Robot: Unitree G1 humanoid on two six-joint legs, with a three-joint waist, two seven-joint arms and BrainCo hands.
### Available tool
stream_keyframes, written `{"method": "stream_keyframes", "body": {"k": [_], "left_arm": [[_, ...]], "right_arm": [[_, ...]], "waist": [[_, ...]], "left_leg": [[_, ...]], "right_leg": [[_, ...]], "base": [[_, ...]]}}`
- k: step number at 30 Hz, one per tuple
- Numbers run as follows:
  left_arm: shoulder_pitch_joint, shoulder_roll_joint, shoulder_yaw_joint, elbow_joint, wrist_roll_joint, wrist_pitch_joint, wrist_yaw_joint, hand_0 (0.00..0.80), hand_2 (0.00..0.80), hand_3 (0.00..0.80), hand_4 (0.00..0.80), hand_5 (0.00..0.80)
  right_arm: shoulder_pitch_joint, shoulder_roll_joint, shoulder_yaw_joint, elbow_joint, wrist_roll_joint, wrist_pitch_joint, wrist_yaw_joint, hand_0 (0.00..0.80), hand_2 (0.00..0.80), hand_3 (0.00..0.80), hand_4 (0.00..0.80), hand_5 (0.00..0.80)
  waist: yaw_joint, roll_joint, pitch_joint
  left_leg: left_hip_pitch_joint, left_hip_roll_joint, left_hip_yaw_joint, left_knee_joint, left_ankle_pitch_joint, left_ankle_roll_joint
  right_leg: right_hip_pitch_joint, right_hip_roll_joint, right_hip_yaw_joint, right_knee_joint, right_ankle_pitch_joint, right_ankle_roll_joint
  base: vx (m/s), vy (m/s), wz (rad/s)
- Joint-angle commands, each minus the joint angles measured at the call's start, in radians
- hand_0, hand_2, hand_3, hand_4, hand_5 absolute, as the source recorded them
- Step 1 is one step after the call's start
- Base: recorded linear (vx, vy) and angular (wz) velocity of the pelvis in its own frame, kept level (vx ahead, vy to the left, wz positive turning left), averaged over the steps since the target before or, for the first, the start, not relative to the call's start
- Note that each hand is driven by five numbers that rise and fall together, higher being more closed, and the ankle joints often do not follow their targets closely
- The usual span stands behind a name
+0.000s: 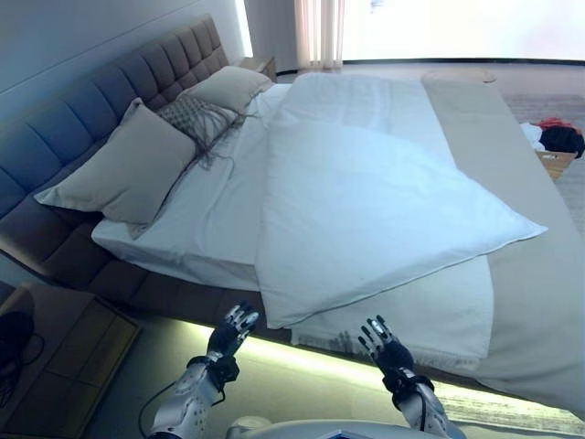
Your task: Make the bed neatly
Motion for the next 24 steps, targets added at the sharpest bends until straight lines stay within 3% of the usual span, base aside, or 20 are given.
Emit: {"method": "stream_keyframes", "body": {"k": [1,12,18,24], "left_arm": [[-0.041,0.031,0.033,-0.081,-0.011,-0.075,-0.028,0.000,0.000,0.000,0.000,0.000],[-0.032,0.026,0.062,-0.076,-0.027,-0.083,-0.029,0.000,0.000,0.000,0.000,0.000],[-0.021,0.020,0.078,-0.086,-0.022,-0.084,-0.052,0.000,0.000,0.000,0.000,0.000],[-0.044,0.024,0.047,-0.083,-0.036,-0.097,-0.026,0.000,0.000,0.000,0.000,0.000]], "right_arm": [[-0.040,0.049,-0.022,-0.051,0.012,-0.048,0.007,0.000,0.000,0.000,0.000,0.000],[-0.036,0.057,-0.022,-0.042,0.011,-0.046,0.013,0.000,0.000,0.000,0.000,0.000],[-0.044,0.053,-0.014,-0.039,-0.010,-0.029,0.014,0.000,0.000,0.000,0.000,0.000],[-0.048,0.040,-0.014,-0.032,0.018,-0.036,0.025,0.000,0.000,0.000,0.000,0.000]], "waist": [[0.007,-0.080,0.039],[0.014,-0.086,0.032],[0.027,-0.108,0.048],[0.010,-0.100,0.070]], "left_leg": [[0.014,-0.029,-0.006,-0.015,-0.027,0.004],[0.008,-0.042,-0.017,0.008,-0.044,0.011],[-0.054,-0.067,-0.021,0.182,-0.124,0.022],[-0.066,-0.066,-0.007,0.153,-0.098,0.038]], "right_leg": [[0.109,0.000,-0.077,-0.371,0.338,0.068],[0.110,-0.008,-0.072,-0.376,0.340,0.069],[0.078,-0.033,-0.042,-0.358,0.349,0.063],[0.061,-0.046,-0.028,-0.336,0.352,0.069]], "base": [[0.000,0.000,0.00],[0.004,-0.001,0.00],[0.035,-0.007,-0.07],[0.038,0.095,-0.11]]}}
